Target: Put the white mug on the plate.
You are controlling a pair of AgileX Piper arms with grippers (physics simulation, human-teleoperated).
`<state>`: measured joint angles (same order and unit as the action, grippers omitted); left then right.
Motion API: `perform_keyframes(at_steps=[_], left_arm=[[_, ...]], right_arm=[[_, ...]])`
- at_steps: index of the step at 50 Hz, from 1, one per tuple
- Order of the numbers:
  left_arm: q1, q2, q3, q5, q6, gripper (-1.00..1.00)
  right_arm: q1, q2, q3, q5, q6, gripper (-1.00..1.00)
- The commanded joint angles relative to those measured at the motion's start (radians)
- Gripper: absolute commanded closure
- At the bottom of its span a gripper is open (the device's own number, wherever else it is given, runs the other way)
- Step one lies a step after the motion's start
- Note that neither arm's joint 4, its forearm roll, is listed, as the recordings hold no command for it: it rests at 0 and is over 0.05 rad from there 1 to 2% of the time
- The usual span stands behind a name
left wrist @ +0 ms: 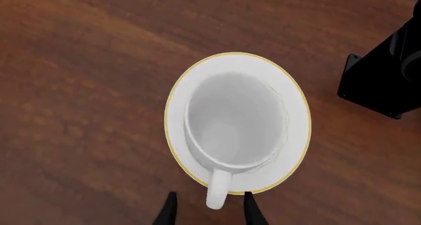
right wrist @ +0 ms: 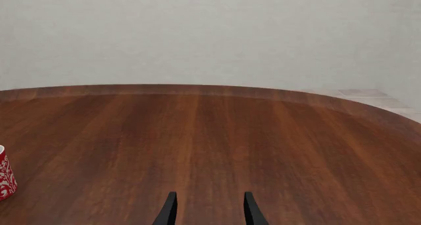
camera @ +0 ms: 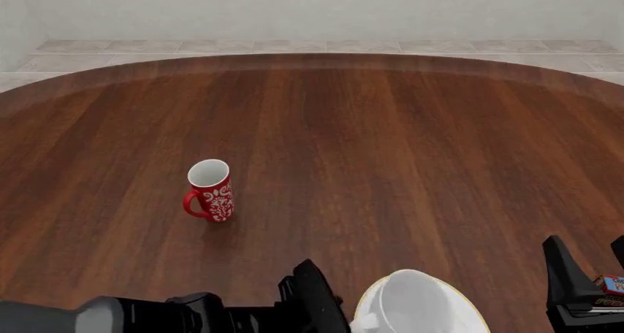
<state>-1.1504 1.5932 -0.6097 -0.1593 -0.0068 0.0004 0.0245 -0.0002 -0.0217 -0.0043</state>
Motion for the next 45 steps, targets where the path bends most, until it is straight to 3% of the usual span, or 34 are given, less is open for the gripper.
perform_keyframes(at_steps=[1,15,45], left_arm=[[-0.001,-0.005,-0.002,0.010,0.002,-1.00],[0.005,-0.055,0.014,0.040,0.011,-1.00],[0.055,-0.363,0.113,0.195,0.050,-1.00]], right_arm=[[0.000,0.000,0.000,0.000,0.000,-1.00],[0.000,0.000,0.000,0.000,0.000,-1.00],[0.000,0.000,0.000,0.000,0.000,-1.00]])
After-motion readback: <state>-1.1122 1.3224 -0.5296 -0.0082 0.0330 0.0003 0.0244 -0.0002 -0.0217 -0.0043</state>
